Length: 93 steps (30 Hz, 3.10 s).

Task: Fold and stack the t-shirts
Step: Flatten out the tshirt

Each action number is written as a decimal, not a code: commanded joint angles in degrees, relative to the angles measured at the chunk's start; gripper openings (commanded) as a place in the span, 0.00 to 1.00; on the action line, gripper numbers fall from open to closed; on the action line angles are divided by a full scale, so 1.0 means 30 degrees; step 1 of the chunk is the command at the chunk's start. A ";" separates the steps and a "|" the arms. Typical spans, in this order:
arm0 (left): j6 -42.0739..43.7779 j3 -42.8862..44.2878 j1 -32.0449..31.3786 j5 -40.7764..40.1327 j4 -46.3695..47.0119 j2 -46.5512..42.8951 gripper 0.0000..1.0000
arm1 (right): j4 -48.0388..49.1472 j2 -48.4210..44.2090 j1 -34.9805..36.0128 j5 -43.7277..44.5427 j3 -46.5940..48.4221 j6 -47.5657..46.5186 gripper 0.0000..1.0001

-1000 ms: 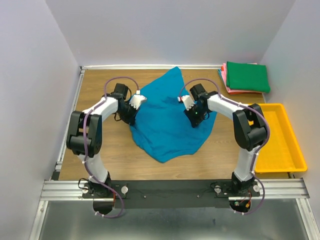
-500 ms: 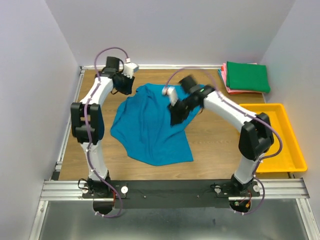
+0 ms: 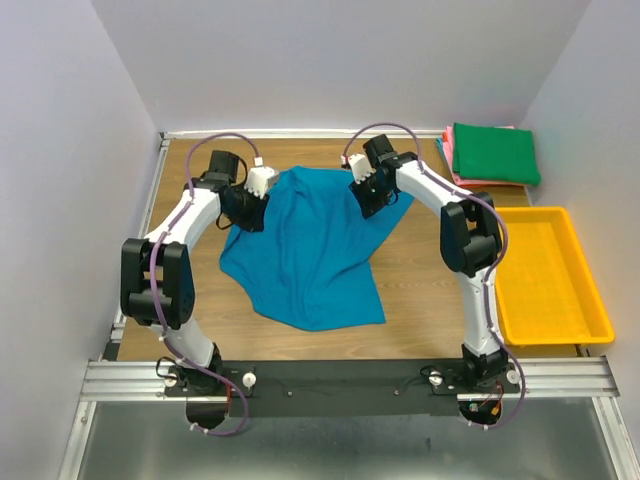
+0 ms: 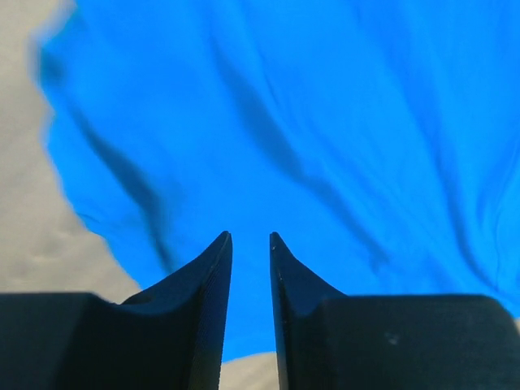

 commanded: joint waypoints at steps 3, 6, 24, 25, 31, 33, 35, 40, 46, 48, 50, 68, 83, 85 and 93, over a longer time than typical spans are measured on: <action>0.0574 -0.1549 -0.0375 -0.0025 -0.0714 0.0801 0.29 | 0.0469 0.0528 -0.0605 0.2886 -0.0370 -0.0628 0.34; 0.0573 -0.1814 -0.0375 -0.0698 -0.0450 0.1592 0.28 | 0.0645 0.0149 -0.0635 0.3239 -0.2009 -0.1008 0.33; 0.1627 0.0383 0.1588 -0.3163 -0.0974 0.3676 0.24 | -0.5563 -1.0219 0.3262 -0.4029 -1.3213 -0.4525 0.32; 0.1744 0.0586 0.1588 -0.2784 -0.1122 0.3442 0.24 | -0.5624 -1.0398 0.3145 -0.3620 -1.2828 -0.4525 0.33; 0.1951 0.3012 0.1325 -0.1081 -0.0889 0.2033 0.40 | -0.4748 -0.8060 0.0686 -0.1479 -0.8990 -0.3356 0.33; 0.2009 0.3632 0.1033 -0.1022 -0.0831 0.2325 0.44 | -0.4338 -0.7560 0.0011 -0.1011 -0.8548 -0.2565 0.32; 0.1893 0.4307 0.0389 -0.1314 -0.0655 0.2822 0.45 | -0.3751 -0.7090 -0.0107 -0.0717 -0.8517 -0.2066 0.32; 0.1278 0.5216 -0.1367 -0.2599 0.0017 0.4053 0.48 | -0.3282 -0.7351 -0.0078 -0.1594 -0.9714 -0.1011 0.31; 0.0399 0.6561 -0.2103 -0.3860 0.0749 0.6162 0.49 | -0.2375 -0.7821 -0.0078 -0.1595 -1.1679 -0.0716 0.31; 0.0047 0.6944 -0.2133 -0.4621 0.1217 0.6748 0.48 | -0.1995 -0.7879 -0.0078 -0.1478 -1.2467 -0.0628 0.31; 0.0017 0.7589 -0.2133 -0.4976 0.1425 0.7189 0.47 | -0.1701 -0.7938 -0.0078 -0.1302 -1.2939 -0.0570 0.31; -0.0276 1.0315 -0.2133 -0.4743 0.1132 1.0790 0.44 | -0.0293 -0.7822 0.0009 -0.0686 -1.5489 -0.0540 0.31; -0.1620 1.3416 0.0320 -0.5302 0.1484 0.8427 0.00 | -0.0409 -0.7590 0.0712 0.1129 -1.6780 -0.1272 0.27; -0.1886 1.3829 0.1028 -0.4511 0.1309 0.7866 0.00 | -0.0759 -0.7237 0.0888 0.1364 -1.6662 -0.1389 0.26; -0.0073 0.8538 0.2812 -0.4156 0.0543 0.5026 0.00 | -0.1931 -0.6708 0.2118 -0.0413 -1.5990 -0.1945 0.24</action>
